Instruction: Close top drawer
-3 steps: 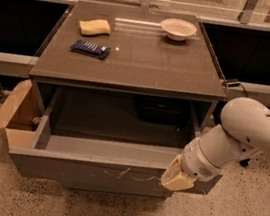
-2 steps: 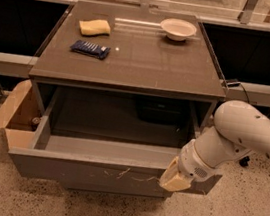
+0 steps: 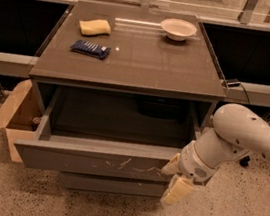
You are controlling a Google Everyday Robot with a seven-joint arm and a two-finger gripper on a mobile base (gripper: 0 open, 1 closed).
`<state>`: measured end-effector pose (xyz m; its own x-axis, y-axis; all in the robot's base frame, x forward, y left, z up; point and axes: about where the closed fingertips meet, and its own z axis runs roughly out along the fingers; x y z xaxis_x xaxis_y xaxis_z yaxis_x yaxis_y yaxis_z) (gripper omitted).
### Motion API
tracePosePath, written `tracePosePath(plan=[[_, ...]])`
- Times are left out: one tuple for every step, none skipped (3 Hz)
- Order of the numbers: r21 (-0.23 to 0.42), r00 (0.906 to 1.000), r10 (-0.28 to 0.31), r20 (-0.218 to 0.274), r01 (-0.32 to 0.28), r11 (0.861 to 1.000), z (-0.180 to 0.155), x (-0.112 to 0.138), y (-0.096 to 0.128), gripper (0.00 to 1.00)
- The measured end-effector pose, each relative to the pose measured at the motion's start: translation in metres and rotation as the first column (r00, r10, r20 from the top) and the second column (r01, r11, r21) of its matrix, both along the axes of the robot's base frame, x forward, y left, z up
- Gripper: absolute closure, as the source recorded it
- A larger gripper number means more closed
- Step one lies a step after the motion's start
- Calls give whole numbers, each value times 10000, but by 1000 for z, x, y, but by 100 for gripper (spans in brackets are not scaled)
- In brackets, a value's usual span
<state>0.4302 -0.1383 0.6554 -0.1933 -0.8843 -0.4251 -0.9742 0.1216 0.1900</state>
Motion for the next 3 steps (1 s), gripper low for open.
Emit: tracePosePath(plan=[[444, 9996, 288, 60, -290, 9986, -14, 6, -6, 0], [875, 9985, 523, 133, -532, 9947, -28, 14, -15, 0], [1202, 9984, 510, 254, -537, 9913, -42, 25, -26, 19]])
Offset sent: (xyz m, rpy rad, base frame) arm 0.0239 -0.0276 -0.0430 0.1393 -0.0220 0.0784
